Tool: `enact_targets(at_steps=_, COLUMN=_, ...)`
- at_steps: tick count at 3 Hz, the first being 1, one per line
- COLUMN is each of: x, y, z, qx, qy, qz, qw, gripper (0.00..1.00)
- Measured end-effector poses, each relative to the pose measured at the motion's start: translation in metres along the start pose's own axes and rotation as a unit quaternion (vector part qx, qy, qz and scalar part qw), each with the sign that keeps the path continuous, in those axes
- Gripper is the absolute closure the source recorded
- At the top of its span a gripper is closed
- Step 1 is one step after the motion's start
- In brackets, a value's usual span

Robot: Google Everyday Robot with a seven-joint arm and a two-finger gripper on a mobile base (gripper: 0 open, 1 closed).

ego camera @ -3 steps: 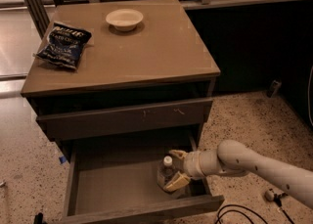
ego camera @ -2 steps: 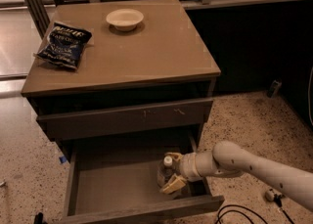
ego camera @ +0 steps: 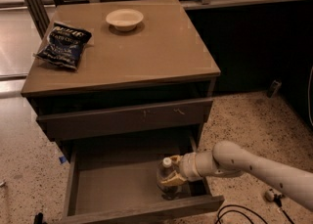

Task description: Pick blue plastic bottle from middle drawer and place on counter

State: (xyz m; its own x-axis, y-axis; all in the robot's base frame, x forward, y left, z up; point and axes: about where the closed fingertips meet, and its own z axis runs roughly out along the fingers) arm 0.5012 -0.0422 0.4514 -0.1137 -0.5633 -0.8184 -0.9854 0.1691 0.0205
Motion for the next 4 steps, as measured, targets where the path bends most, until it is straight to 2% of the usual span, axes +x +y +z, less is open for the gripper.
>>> enact_targets(at_steps=1, x=0.000, y=0.000, z=0.000, qx=0.000, qy=0.000, qz=0.000, qw=1.0000, gripper=0.86)
enact_targets(at_steps=2, x=-0.013, y=-0.001, z=-0.006, qx=-0.003, qy=-0.006, qz=-0.002, qw=1.0000, gripper=1.00)
enact_targets(at_steps=3, x=-0.067, y=-0.003, z=-0.034, qx=-0.007, qy=-0.023, qz=-0.004, qw=0.9997, gripper=1.00)
enact_targets(at_steps=4, x=-0.168, y=-0.015, z=-0.090, qx=-0.001, qy=-0.024, qz=0.000, qw=0.9997, gripper=1.00)
